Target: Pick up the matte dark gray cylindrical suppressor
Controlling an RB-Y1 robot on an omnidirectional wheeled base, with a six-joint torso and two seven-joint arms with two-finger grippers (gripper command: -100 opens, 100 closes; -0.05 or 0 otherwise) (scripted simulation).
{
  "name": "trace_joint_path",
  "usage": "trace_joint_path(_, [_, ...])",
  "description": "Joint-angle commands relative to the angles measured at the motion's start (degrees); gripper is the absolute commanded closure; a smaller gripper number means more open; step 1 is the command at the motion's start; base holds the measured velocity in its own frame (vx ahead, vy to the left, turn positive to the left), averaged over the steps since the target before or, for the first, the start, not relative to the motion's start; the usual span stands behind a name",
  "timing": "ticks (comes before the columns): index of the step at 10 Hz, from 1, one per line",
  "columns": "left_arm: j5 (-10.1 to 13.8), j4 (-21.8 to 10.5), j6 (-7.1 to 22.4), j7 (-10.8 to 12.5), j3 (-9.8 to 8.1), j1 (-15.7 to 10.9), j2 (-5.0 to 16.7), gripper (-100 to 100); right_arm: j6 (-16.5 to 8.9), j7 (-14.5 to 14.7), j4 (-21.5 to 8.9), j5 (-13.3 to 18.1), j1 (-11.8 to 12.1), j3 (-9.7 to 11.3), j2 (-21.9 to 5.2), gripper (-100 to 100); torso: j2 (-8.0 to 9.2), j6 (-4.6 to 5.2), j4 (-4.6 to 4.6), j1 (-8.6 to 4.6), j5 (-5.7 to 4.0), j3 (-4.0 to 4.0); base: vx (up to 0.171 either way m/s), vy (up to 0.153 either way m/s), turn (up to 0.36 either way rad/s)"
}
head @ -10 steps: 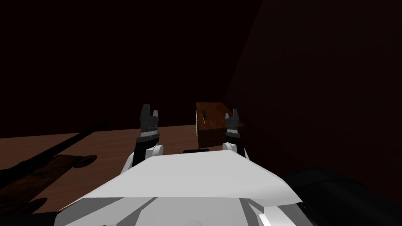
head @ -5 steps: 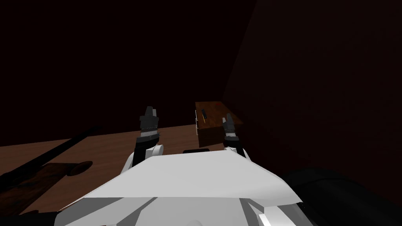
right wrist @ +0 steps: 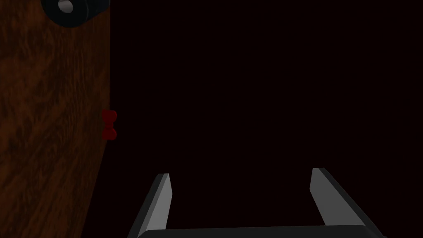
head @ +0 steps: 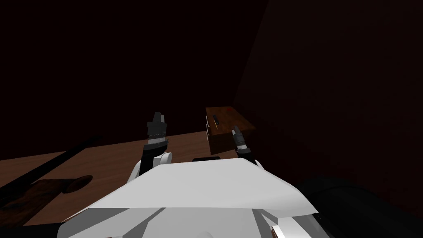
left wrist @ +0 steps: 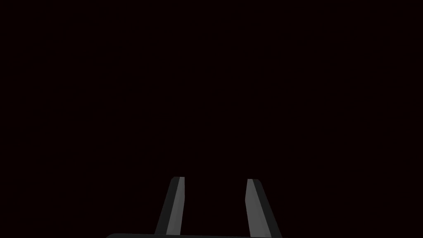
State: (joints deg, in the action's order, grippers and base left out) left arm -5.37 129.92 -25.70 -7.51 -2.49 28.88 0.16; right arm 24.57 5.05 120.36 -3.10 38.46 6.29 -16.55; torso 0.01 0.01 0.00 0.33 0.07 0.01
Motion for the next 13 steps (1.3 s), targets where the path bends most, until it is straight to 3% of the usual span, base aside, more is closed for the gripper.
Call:
trace_joint_path(1, [0.0, 0.0, 0.0, 0.0, 0.0, 0.0, 0.0, 0, -0.2, -0.1, -0.4, 0.4, 0.6, 0.4, -1.7, -100, 0.0, 0.0, 0.0, 0.0, 0.0, 0.0, 0.005, 0.076, -0.042])
trace_joint_path(6, [0.0, 0.0, 0.0, 0.0, 0.0, 0.0, 0.0, 0, 1.2, -0.8, -6.1, 2.5, 4.8, 3.2, -9.7, -100, -0.06, -0.02, -0.01, 0.0, 0.01, -0.03, 0.01, 0.096, -0.055])
trace_joint_path(7, [0.0, 0.0, 0.0, 0.0, 0.0, 0.0, 0.0, 0, 1.2, -0.8, -6.1, 2.5, 4.8, 3.2, -10.7, -100, -0.09, -0.01, -0.02, 0.09, 0.02, -0.05, 0.017, 0.106, -0.035])
trace_joint_path(8, [0.0, 0.0, 0.0, 0.0, 0.0, 0.0, 0.0, 0, 1.8, -1.1, -8.2, 3.2, 6.4, 4.2, -12.5, -100, -0.09, -0.02, -0.02, 0.06, 0.03, -0.05, 0.009, 0.12, -0.039])
trace_joint_path(9, [0.0, 0.0, 0.0, 0.0, 0.0, 0.0, 0.0, 0, 1.8, -1.1, -8.2, 3.2, 6.4, 4.2, -14.0, -100, -0.06, 0.0, -0.01, 0.1, 0.03, -0.04, 0.007, 0.097, -0.045])
trace_joint_path(12, [0.0, 0.0, 0.0, 0.0, 0.0, 0.0, 0.0, 0, 3.1, -1.8, -12.8, 4.6, 9.7, 6.3, -19.6, -100, -0.15, -0.03, -0.03, 0.08, 0.03, -0.08, 0.033, 0.122, -0.034])
trace_joint_path(13, [0.0, 0.0, 0.0, 0.0, 0.0, 0.0, 0.0, 0, 3.1, -1.8, -12.8, 4.6, 9.7, 6.3, -20.9, -100, -0.16, -0.02, -0.03, 0.17, 0.04, -0.09, 0.017, 0.122, -0.026])
